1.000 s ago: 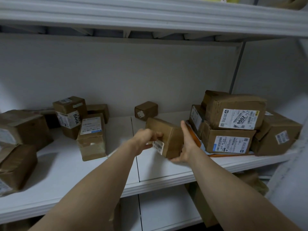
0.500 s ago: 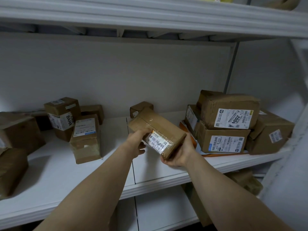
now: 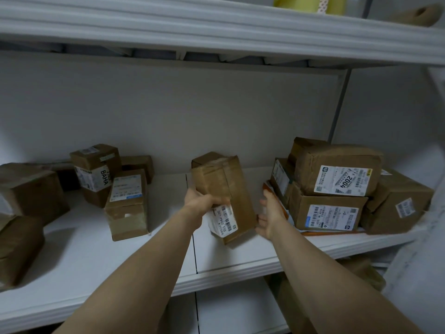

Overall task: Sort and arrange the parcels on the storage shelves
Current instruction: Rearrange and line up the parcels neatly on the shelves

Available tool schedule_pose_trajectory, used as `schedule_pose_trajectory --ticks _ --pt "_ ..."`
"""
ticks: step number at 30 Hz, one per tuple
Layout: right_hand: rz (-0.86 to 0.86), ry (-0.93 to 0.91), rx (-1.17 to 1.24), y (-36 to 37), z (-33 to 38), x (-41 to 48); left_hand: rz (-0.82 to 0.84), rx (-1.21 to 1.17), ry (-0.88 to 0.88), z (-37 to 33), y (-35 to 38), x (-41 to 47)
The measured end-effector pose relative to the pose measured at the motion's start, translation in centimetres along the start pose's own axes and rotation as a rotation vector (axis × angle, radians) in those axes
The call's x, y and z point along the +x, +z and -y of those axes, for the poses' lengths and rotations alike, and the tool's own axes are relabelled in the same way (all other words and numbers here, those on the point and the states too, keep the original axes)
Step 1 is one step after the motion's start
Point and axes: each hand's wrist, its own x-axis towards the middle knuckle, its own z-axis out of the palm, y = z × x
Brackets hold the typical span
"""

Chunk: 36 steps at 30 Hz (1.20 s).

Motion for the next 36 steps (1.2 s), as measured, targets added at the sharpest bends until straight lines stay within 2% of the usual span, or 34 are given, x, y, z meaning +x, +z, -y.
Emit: schedule_pose_trajectory --ticks 3,7,10,18,23,30,36 --pt "0.049 -0.106 -0.088 0.4 0.6 -0.3 -0.055 0.117 0.074 -0.1 0.2 -0.3" --pt "0.175 -0.202 -0.152 1.2 1.6 -1.1 -0.048 0.242 0.167 -0.1 0.7 -0.5" --pt "0.182 -0.253 -0.179 1.3 1.9 -0.8 -0.033 0.270 0.199 -0.2 0.8 -0.4" --pt "0.164 -0.138 -0.105 1.4 2.0 -0.6 0.045 0.376 0.314 -0.8 1.1 -0.4" --pt "0.153 -0.164 -0.010 1.4 2.1 -1.0 0.005 0.466 0.476 -0.7 1.5 -0.5" --pt "0.239 -0.180 0.224 1.0 2.3 -0.9 -0.040 0.644 0.568 0.0 1.2 0.9" --pt "0.212 -0.168 0.110 1.1 2.6 -0.7 -0.085 0.805 0.668 -0.1 1.2 0.9"
